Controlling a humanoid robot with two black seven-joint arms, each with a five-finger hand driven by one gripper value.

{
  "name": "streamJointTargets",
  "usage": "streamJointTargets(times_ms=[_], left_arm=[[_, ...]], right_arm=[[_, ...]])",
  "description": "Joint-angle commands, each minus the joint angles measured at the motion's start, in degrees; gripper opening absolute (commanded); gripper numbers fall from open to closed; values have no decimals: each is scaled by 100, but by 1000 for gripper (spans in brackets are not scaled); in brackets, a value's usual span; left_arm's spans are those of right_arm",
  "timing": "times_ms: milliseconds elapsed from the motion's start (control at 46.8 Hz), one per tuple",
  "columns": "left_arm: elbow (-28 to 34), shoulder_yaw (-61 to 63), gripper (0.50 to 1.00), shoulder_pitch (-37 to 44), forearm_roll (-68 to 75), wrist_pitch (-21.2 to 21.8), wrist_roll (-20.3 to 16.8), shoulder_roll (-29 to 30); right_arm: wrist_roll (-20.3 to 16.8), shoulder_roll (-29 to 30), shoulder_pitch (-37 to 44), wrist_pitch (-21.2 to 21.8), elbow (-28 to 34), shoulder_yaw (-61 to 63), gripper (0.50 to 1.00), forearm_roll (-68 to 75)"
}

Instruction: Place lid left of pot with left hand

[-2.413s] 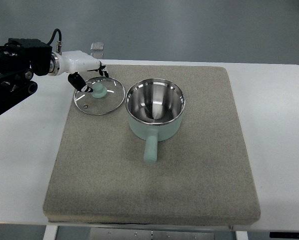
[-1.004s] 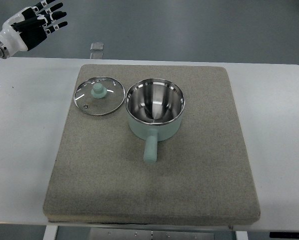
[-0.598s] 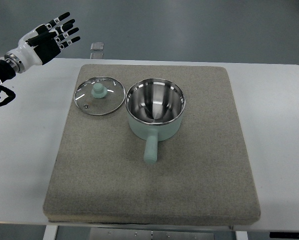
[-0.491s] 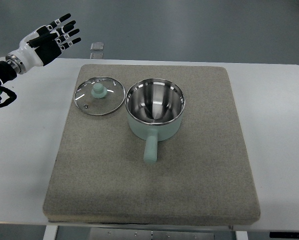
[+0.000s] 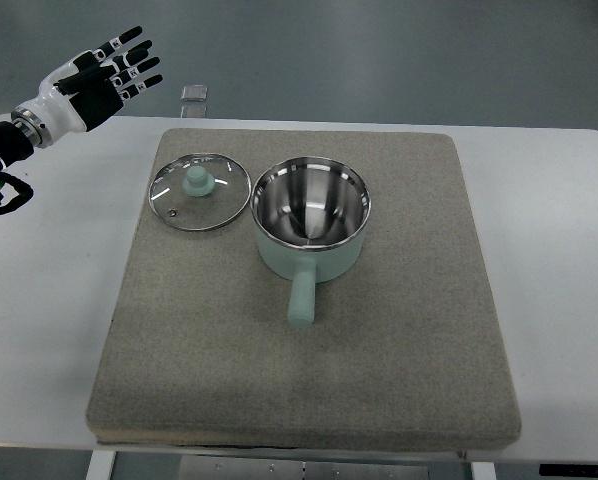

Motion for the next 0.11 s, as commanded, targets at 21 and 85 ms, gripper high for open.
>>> streamJointTargets(times_ms=[21, 85], left_arm=[[0, -2, 996, -1, 0, -2, 0, 3], [0, -2, 996, -1, 0, -2, 0, 3]], right_arm=[[-17, 0, 1, 4, 2, 16, 921, 8], [-17, 0, 1, 4, 2, 7, 921, -1]])
